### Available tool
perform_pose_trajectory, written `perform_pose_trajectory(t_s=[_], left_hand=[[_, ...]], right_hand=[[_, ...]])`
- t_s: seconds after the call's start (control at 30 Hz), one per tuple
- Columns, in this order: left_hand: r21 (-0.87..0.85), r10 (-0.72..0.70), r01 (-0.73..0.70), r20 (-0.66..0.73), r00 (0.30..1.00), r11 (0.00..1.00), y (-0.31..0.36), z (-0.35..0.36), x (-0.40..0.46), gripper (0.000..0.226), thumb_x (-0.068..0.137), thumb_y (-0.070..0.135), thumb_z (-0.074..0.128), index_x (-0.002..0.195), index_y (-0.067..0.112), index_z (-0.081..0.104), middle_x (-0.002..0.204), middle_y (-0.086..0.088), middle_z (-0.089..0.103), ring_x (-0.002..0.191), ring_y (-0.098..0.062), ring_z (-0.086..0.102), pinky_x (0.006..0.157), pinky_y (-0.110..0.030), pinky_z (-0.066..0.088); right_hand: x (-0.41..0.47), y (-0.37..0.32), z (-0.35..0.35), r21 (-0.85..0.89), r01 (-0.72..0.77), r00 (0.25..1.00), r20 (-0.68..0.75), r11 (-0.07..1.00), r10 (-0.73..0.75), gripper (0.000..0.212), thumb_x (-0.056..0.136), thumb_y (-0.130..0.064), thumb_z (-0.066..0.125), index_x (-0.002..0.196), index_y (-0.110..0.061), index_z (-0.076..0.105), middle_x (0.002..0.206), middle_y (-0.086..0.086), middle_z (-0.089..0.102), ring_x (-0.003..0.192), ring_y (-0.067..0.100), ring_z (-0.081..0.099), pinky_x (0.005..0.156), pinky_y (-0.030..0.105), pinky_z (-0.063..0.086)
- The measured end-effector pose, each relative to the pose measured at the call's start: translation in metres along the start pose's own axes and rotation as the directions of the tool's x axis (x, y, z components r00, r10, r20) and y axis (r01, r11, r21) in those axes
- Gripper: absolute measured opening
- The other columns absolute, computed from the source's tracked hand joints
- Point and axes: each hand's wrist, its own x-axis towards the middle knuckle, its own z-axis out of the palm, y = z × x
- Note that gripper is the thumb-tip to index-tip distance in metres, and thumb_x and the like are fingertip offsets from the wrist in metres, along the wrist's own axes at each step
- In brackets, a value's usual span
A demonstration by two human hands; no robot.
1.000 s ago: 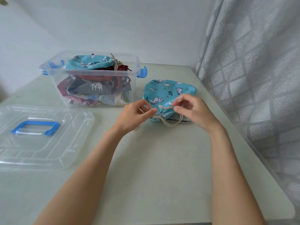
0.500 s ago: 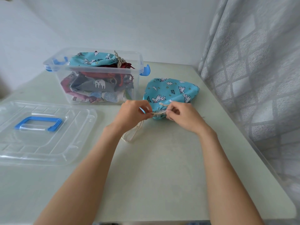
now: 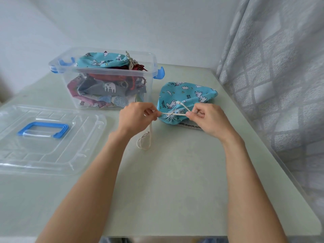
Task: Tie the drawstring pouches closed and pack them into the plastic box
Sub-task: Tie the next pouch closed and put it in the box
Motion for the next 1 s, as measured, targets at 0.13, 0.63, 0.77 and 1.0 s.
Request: perform_pose_trajectory(t_s=[0.13,0.63,0.77,1.0], left_hand=[[-0.107,0.04,-0.028,0.108,0.993,0.994,-0.005,0.006,0.001,0.015,0.088,0.034,0.061,0.082,0.022,0.068,0.07,0.014,0.067,0.072,-0.006,0.065,0.075,-0.034,0.054],[-0.822,0.228,0.099,0.268,0.936,0.56,0.021,-0.027,-0.009,0.023,0.089,0.032,0.054,0.079,0.019,0.07,0.069,0.006,0.063,0.069,-0.01,0.059,0.074,-0.021,0.051],[-0.852,0.277,0.064,0.239,0.931,0.519,0.022,-0.031,-0.01,0.017,0.089,0.022,0.056,0.096,0.022,0.072,0.073,0.005,0.063,0.074,-0.01,0.061,0.076,-0.022,0.05],[-0.769,0.347,0.045,0.339,0.875,0.638,0.03,-0.029,-0.012,0.027,0.089,0.014,0.05,0.112,0.017,0.063,0.075,0.001,0.071,0.075,-0.013,0.067,0.077,-0.02,0.05]], right_hand=[[-0.004,0.0,-0.006,0.173,-0.109,0.962,0.268,0.979,0.06,0.037,0.091,-0.033,0.058,0.058,-0.016,0.056,0.047,-0.009,0.05,0.044,0.001,0.04,0.054,0.018,0.032],[0.008,-0.025,0.017,0.983,-0.019,0.975,-0.022,0.183,0.222,0.025,0.1,-0.013,0.037,0.097,-0.019,0.061,0.085,-0.001,0.068,0.038,0.005,0.022,0.036,0.015,0.02],[0.008,-0.025,0.023,0.886,-0.032,0.979,-0.065,0.462,0.194,0.028,0.1,-0.008,0.037,0.104,-0.022,0.06,0.071,-0.003,0.054,0.039,0.002,0.024,0.038,0.013,0.02],[0.009,-0.02,0.03,0.481,-0.041,0.995,-0.064,0.876,0.082,0.009,0.094,-0.014,0.052,0.088,-0.019,0.05,0.068,-0.015,0.062,0.072,0.001,0.057,0.068,0.027,0.043]])
